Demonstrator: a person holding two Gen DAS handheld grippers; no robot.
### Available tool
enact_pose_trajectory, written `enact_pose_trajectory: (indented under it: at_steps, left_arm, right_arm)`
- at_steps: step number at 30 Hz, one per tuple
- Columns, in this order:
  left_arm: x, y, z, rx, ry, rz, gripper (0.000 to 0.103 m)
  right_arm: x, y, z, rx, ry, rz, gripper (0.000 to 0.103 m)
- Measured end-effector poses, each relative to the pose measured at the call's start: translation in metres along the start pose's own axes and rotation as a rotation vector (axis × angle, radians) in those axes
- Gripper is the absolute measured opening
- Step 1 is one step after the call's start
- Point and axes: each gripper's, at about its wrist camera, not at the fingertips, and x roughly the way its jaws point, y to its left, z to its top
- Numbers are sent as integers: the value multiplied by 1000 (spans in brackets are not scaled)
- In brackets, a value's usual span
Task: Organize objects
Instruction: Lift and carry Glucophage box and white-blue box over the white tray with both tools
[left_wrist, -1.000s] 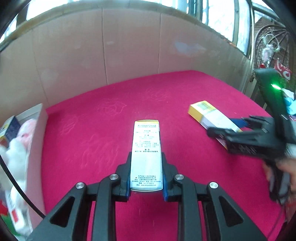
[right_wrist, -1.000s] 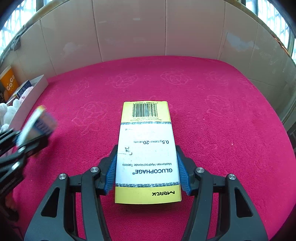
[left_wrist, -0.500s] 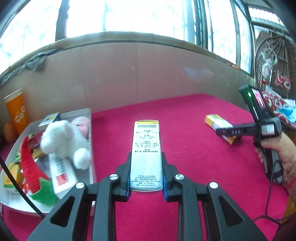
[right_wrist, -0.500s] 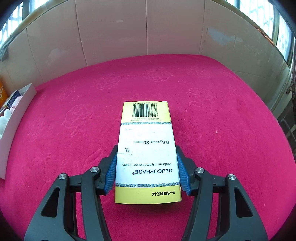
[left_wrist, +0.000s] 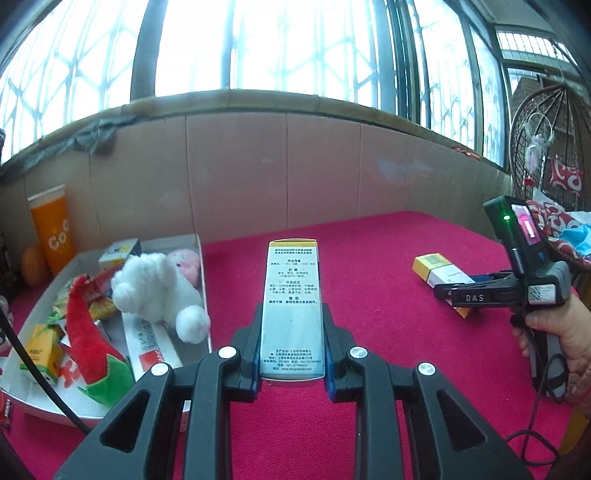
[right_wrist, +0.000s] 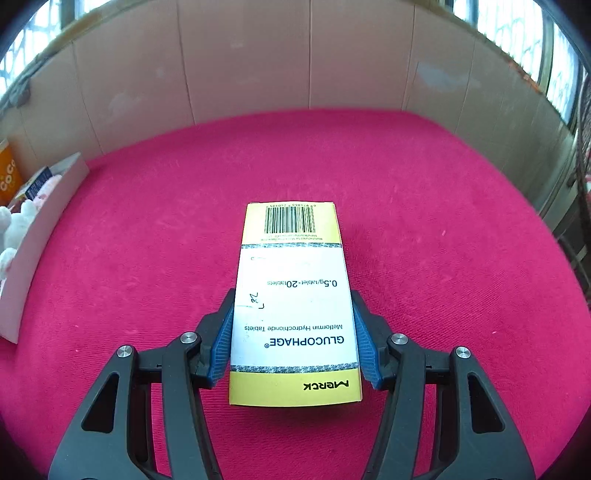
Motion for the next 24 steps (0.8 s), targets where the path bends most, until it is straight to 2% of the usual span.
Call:
enact_pose_trajectory:
  at_steps: [4, 8, 16, 24]
  left_arm:
    - [-2, 5, -1, -14, -8, 12, 24]
    - [-9, 12, -2, -48, -6, 28, 24]
    - [-32, 51, -4, -146, -29, 105, 24]
    - [-47, 82, -6, -219, -49, 151, 24]
  right_arm:
    - [-24, 16, -5, -44, -121, -14, 57]
    - [-38, 29, -13, -56, -172, 3, 56]
    - [-52, 59, -13, -71, -180, 84, 56]
    - [-75, 98, -6, -137, -233, 127, 56]
